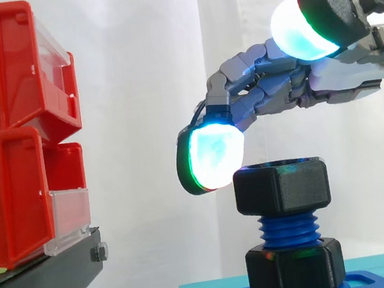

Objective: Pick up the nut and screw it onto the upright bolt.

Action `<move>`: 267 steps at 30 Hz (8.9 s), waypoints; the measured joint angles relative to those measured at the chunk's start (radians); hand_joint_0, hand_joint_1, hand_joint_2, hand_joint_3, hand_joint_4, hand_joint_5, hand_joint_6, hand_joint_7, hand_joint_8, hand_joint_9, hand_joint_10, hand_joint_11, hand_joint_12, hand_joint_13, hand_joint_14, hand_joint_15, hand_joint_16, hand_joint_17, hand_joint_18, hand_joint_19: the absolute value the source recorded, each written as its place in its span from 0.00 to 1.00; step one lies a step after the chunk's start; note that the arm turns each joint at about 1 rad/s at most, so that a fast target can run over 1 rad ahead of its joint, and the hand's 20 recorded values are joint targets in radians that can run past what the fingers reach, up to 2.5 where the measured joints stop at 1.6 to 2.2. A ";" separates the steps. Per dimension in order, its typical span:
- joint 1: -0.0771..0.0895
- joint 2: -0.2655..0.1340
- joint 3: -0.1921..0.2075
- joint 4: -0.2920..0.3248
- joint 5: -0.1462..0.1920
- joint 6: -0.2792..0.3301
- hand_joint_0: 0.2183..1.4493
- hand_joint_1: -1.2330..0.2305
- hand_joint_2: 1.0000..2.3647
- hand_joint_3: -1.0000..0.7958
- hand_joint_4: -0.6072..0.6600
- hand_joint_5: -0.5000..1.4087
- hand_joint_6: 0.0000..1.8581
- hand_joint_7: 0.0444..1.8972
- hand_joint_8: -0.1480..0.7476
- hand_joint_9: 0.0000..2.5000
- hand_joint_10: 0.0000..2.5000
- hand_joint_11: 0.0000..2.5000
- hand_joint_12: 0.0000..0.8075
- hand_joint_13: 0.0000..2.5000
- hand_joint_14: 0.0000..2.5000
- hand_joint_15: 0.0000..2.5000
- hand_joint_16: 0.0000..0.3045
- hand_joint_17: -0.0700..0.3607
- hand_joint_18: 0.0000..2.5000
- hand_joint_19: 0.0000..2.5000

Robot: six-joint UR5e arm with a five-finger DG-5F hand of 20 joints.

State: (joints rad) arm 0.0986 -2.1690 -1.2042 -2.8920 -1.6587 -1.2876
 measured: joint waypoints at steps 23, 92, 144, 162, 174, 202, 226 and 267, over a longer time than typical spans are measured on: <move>-0.028 0.000 0.000 -0.006 -0.016 -0.011 0.22 0.72 0.00 0.28 0.69 0.24 0.27 0.64 0.48 0.25 0.00 0.00 0.41 0.11 0.00 0.00 0.15 0.40 0.00 0.00; -0.004 -0.024 0.000 0.049 -0.084 0.018 0.21 0.78 0.00 0.28 0.64 0.18 0.27 0.35 0.42 0.13 0.00 0.00 0.43 0.03 0.00 0.00 0.17 0.43 0.00 0.00; -0.068 -0.026 0.000 0.039 -0.139 0.015 0.25 0.69 0.00 0.28 0.64 0.28 0.27 0.72 0.49 0.35 0.00 0.00 0.24 0.17 0.00 0.00 0.06 0.25 0.04 0.00; -0.109 -0.017 0.037 -0.003 -0.200 0.012 0.24 0.73 0.00 0.28 0.69 0.23 0.27 0.60 0.51 0.39 0.00 0.00 0.29 0.19 0.00 0.00 0.07 0.27 0.05 0.00; -0.104 -0.021 0.110 -0.051 -0.216 0.001 0.21 0.77 0.00 0.28 0.61 0.16 0.27 0.32 0.43 0.20 0.00 0.00 0.39 0.06 0.00 0.00 0.13 0.36 0.00 0.00; -0.051 -0.064 0.110 -0.136 -0.193 0.051 0.20 0.81 0.00 0.28 0.63 0.16 0.27 0.38 0.43 0.14 0.00 0.00 0.40 0.01 0.00 0.00 0.14 0.38 0.00 0.00; -0.080 -0.065 0.109 -0.143 -0.202 0.032 0.22 0.75 0.00 0.28 0.69 0.20 0.27 0.59 0.48 0.21 0.00 0.00 0.36 0.07 0.00 0.00 0.11 0.33 0.00 0.00; -0.106 -0.065 0.142 -0.083 -0.281 -0.024 0.20 0.83 0.00 0.28 0.58 0.14 0.27 0.30 0.40 0.09 0.00 0.00 0.41 0.00 0.00 0.00 0.14 0.39 0.00 0.00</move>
State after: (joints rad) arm -0.0070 -2.2336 -1.0619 -2.9749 -1.9400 -1.3118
